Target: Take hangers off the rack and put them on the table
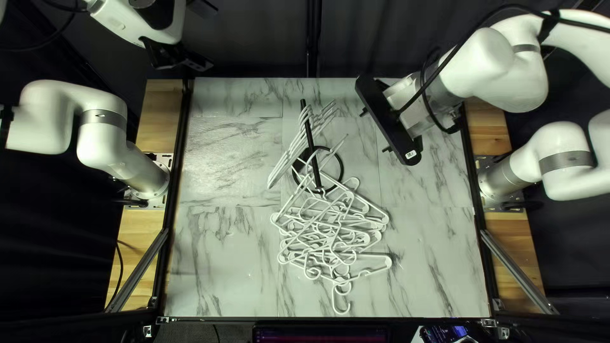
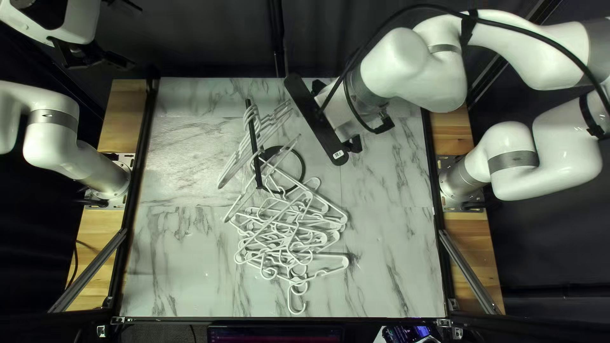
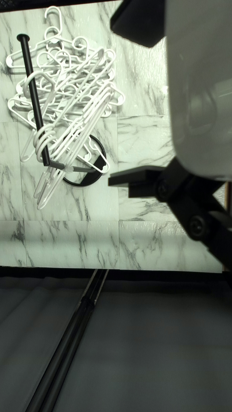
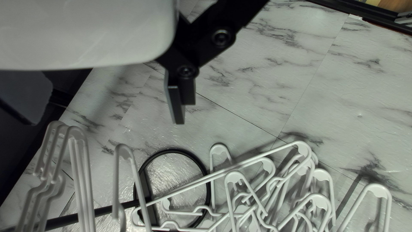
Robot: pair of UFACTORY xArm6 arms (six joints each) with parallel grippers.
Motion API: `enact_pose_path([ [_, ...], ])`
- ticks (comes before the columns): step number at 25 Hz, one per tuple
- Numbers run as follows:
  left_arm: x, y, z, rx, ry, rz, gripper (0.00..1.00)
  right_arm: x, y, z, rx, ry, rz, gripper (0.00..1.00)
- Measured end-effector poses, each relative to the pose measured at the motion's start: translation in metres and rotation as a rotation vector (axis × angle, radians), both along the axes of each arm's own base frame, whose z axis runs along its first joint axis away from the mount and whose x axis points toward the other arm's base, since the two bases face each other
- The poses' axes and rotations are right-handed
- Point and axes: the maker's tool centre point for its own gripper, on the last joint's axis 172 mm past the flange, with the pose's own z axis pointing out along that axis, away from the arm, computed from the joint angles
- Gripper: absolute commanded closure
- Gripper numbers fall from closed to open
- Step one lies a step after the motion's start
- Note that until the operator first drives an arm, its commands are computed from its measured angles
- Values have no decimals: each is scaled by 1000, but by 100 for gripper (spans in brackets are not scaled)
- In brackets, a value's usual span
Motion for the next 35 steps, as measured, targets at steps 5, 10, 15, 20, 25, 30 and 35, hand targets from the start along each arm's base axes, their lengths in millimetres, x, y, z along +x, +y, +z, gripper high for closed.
enact_pose_path([
  [5, 0, 0, 0, 0, 0, 0, 0, 2, 6, -17, 27, 11, 27, 0],
  [10, 0, 0, 0, 0, 0, 0, 0, 15, 5, -45, 52, 0, 77, 0],
  [15, 0, 0, 0, 0, 0, 0, 0, 23, -4, -66, 42, -14, 106, 0],
  [20, 0, 0, 0, 0, 0, 0, 0, 28, -16, -78, 39, -20, 113, 0],
  [25, 0, 0, 0, 0, 0, 0, 0, 39, -22, -94, 56, -10, 132, 2],
  [30, 0, 0, 0, 0, 0, 0, 0, 49, -25, -104, 82, -2, 143, 47],
  [35, 0, 0, 0, 0, 0, 0, 0, 52, -21, -103, 90, -12, 144, 98],
])
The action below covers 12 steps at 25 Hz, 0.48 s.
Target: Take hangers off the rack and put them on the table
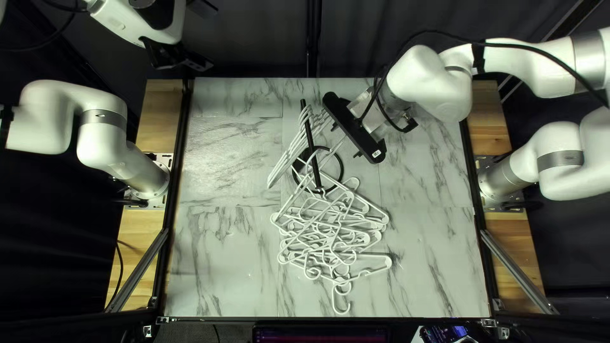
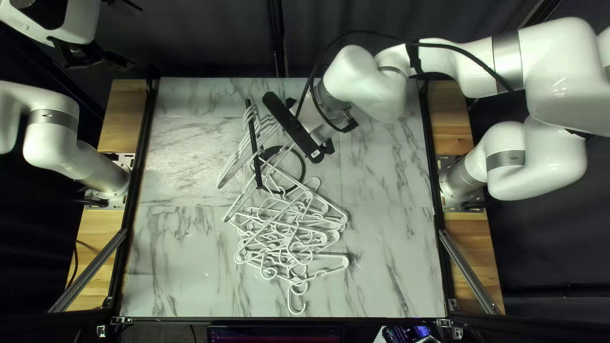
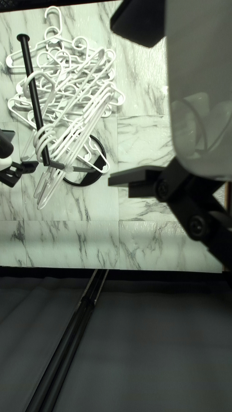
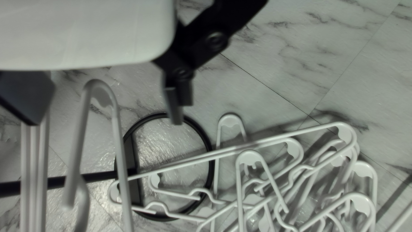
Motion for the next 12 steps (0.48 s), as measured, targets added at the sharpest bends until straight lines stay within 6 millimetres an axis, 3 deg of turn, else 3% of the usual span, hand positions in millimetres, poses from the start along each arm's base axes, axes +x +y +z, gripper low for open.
enact_pose_path([
  [7, 0, 0, 0, 0, 0, 0, 0, 3, 2, 5, 5, -19, -5, 100],
  [12, 0, 0, 0, 0, 0, 0, 0, 0, 7, 25, 2, -45, -8, 100],
])
